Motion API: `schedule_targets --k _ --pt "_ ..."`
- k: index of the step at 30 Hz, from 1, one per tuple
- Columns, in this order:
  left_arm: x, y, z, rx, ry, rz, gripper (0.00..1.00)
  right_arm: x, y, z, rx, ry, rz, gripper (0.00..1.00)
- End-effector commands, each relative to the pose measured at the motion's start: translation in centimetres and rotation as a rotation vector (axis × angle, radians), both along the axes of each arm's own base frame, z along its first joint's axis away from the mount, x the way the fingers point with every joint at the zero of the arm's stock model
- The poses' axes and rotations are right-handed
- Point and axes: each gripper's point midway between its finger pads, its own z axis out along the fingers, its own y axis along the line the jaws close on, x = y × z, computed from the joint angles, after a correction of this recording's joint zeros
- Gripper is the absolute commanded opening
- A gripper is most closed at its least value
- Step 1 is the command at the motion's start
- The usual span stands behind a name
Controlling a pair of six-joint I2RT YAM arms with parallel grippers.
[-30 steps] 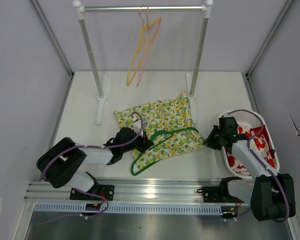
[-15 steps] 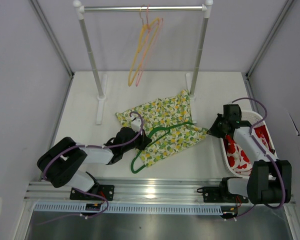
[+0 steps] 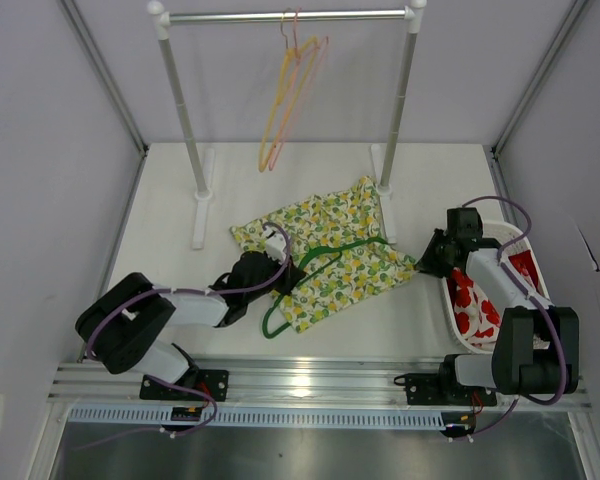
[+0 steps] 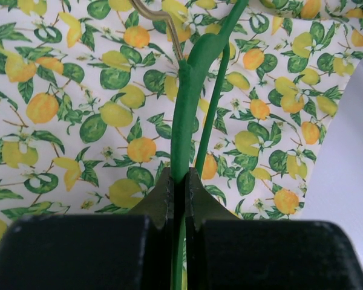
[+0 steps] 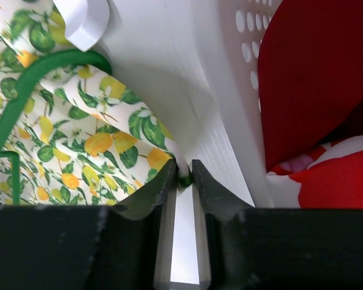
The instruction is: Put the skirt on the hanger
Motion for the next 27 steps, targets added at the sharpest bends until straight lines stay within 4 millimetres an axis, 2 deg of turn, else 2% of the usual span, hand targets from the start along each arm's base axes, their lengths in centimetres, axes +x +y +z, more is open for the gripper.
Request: schedule_targets --k 1,2,3,6,9,11,12,13,14,15,17,18,19,20,21,22,25,27 --pt "2.1 1.0 0.2 0.111 -0.125 0.004 0.0 -0.2 -0.7 -0.3 -0.04 -0.001 0.009 0.25" --pt "1.9 0.7 0.2 0.11 -0.127 -0.02 0.0 -0.2 -0.7 -0.2 -0.04 -0.004 0.013 0.29" --pt "2.3 0.0 0.6 0.116 -0.14 -0.044 0.0 -0.4 -0.7 -0.1 -0.045 -0.003 0.018 0.41" --pt "2.6 -0.4 0.1 0.147 -0.139 -0.074 0.0 -0.6 -0.7 0.9 -0.071 -0.039 0.019 0.58" --pt "2.5 -0.8 0.0 0.148 -0.131 -0.104 0.0 -1.0 0.8 1.7 -0.081 -0.063 0.05 0.63" --pt "2.3 -1.2 -0.1 0.143 -0.126 -0.122 0.0 -1.3 3.1 2.4 -0.042 -0.101 0.082 0.61" --pt "2.3 -1.1 -0.3 0.147 -0.12 -0.128 0.0 -1.5 5.6 2.8 -0.029 -0.14 0.149 0.61" --pt "2.4 -1.3 -0.3 0.146 -0.117 -0.136 0.0 -2.7 8.4 2.9 -0.005 -0.159 0.211 0.59" --pt "2.2 -1.3 -0.6 0.15 -0.109 -0.141 0.0 -2.4 8.6 3.0 0.009 -0.177 0.2 0.59" --pt "2.3 -1.4 -0.5 0.15 -0.109 -0.144 0.0 -3.0 11.7 3.7 0.031 -0.228 0.287 0.58" --pt "2.2 -1.5 -0.7 0.152 -0.101 -0.154 0.0 -3.5 14.0 3.4 0.024 -0.275 0.35 0.58" --pt "2.1 -1.5 -0.8 0.152 -0.097 -0.156 0.0 -3.3 15.6 4.3 0.048 -0.337 0.385 0.57" --pt "2.1 -1.5 -0.9 0.151 -0.093 -0.157 0.0 -4.2 17.3 4.2 0.046 -0.358 0.441 0.57" --pt "2.0 -1.6 -1.0 0.147 -0.088 -0.165 0.0 -4.4 18.2 4.0 0.046 -0.369 0.466 0.56" --pt "2.0 -1.7 -1.1 0.149 -0.084 -0.168 0.0 -4.2 19.5 4.7 0.058 -0.421 0.501 0.55" --pt "2.0 -1.7 -1.1 0.149 -0.083 -0.168 0.0 -5.1 21.0 4.7 0.057 -0.442 0.552 0.55" --pt "1.9 -1.7 -1.6 0.148 -0.061 -0.179 0.0 -5.6 24.0 4.5 0.011 -0.519 0.632 0.57" --pt "1.8 -1.8 -2.0 0.147 -0.04 -0.192 0.0 -5.8 25.6 3.7 -0.009 -0.545 0.681 0.58"
